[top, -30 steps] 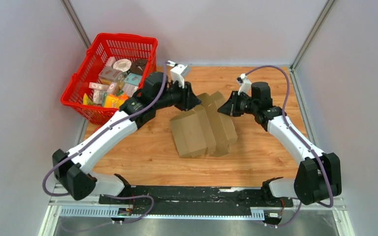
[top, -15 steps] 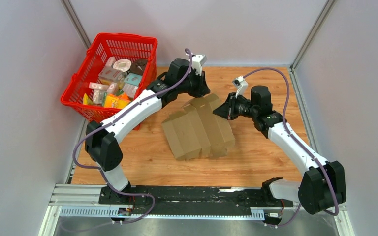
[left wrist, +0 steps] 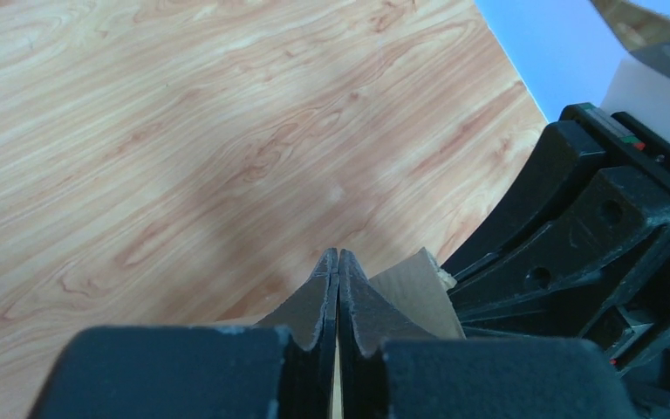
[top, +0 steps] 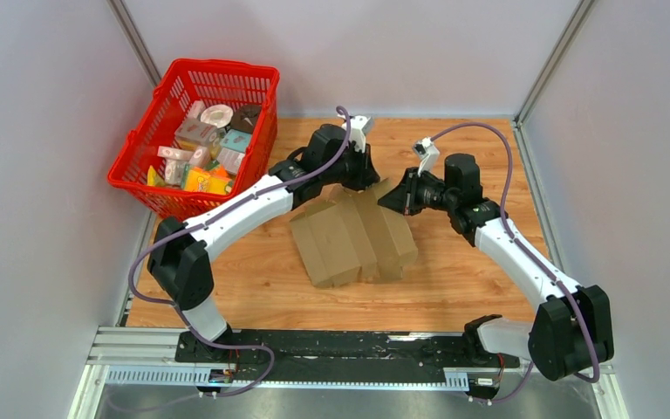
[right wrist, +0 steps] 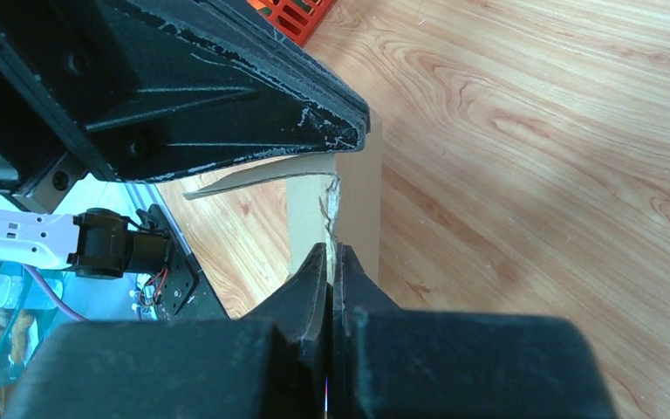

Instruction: Fold the paper box

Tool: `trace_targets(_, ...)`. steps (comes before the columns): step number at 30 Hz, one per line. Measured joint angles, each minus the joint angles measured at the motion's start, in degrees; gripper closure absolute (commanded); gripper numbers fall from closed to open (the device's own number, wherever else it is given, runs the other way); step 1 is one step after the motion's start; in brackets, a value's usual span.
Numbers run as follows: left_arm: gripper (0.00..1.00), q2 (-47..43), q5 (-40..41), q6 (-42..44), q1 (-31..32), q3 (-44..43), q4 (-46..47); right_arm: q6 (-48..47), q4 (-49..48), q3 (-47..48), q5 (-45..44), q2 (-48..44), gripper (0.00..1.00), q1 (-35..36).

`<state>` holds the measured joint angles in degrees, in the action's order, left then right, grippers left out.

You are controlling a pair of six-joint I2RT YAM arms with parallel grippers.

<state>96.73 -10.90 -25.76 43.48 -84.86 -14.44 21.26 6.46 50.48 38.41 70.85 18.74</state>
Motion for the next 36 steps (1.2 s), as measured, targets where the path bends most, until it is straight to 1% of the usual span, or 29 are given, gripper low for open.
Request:
trace_targets(1,0.89,-0.22,0.61,-0.15,0.28,0.22,0.37,0.0,0.07,0.0,0.09,0.0,1.0,0.0)
trace_targets(2,0.81,-0.46,1.31,-0.22,0.63,0.37,0.61,-0.02,0.13,0.0,0.15,0.0,1.0,0.0)
trace_targets(6,0.69,-2.58,4.24,-0.74,1.62,1.92,1.42,-0.04,0.33,0.0,0.09,0.0,1.0,0.0)
trace_targets(7,0.68,-3.39,4.63,-0.81,1.77,2.47,1.53,-0.04,0.26,0.0,0.0,0.0,1.0,0.02)
trace_targets(11,0.84,-6.1,4.33,-0.79,2.69,2.16,-0.13,-0.04,-0.33,0.0,-0.44,-0.02,1.0,0.09)
trace_targets(13,0.87,-6.19,3.61,-0.7,3.04,0.83,-0.26,-0.04,-0.42,0.0,-0.46,0.0,1.0,0.09)
trace_targets(14,0.91,-6.19,3.3,-0.76,3.06,0.61,-0.11,-0.04,-0.44,0.0,-0.46,-0.02,1.0,0.11)
trace_targets(17,0.96,-6.01,2.75,-0.98,3.26,0.57,-0.46,-0.04,-0.46,0.0,-0.46,-0.02,1.0,0.09)
trace_targets(22,1.0,-4.76,2.16,-1.38,3.26,0.57,-1.01,-0.02,-0.94,-0.04,-0.42,-0.22,1.0,0.11)
trace_targets(30,0.99,-2.29,-0.04,-4.55,3.65,1.57,2.12,0.42,-2.58,-2.8,-0.04,-1.92,1.0,-0.46)
trace_targets(31,0.92,-2.14,0.0,-4.57,3.69,1.57,2.08,0.48,-2.51,-2.97,-0.09,-1.95,1.0,-0.52)
trace_targets(34,0.81,-2.32,0.96,-3.61,3.8,1.55,1.44,0.59,-2.6,-3.08,-0.17,-1.95,1.0,-0.52)
trace_targets(36,0.78,-3.23,2.36,-2.43,3.78,1.7,0.0,0.57,-2.93,-3.1,0.02,-1.95,1.0,-0.44)
